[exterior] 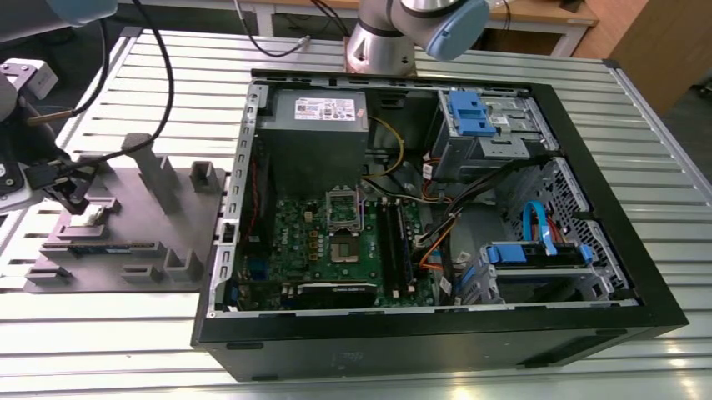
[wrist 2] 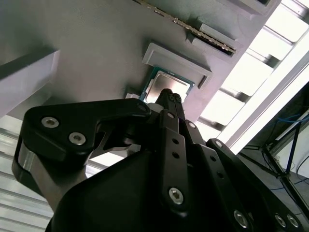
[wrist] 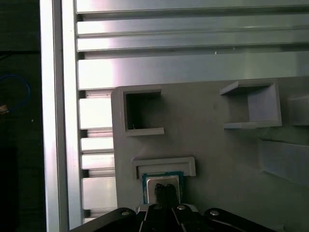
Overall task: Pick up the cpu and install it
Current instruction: 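Pick up the cpu and move it towards the insertion slot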
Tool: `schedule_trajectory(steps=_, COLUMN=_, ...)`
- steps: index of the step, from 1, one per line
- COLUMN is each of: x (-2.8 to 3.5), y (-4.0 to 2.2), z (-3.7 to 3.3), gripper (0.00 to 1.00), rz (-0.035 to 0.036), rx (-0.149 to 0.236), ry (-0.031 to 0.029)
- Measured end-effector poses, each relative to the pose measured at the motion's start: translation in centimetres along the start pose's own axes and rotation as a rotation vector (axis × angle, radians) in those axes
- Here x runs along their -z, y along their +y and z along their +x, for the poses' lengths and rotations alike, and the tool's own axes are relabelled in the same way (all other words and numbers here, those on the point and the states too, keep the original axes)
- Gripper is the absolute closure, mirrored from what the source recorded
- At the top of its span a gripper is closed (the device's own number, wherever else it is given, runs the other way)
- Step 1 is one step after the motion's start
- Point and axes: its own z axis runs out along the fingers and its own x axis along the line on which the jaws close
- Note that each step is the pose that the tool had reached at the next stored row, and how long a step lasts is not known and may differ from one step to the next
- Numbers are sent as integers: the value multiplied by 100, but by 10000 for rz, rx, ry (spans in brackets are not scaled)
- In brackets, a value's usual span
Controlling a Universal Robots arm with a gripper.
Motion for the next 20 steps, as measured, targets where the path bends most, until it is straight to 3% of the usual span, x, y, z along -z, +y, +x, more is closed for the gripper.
schedule_trajectory(steps=9, x=-47, y=-2, z=1, gripper=89, rz=1, rx=5, ry=11)
schedule_trajectory(steps=17, x=-48, y=-2, z=1, gripper=88, rz=1, rx=8, ry=12)
schedule_trajectory(steps=19, x=-48, y=-2, z=1, gripper=76, rz=2, rx=9, ry=12)
schedule_trajectory(steps=20, x=-48, y=-2, z=1, gripper=76, rz=1, rx=9, ry=12)
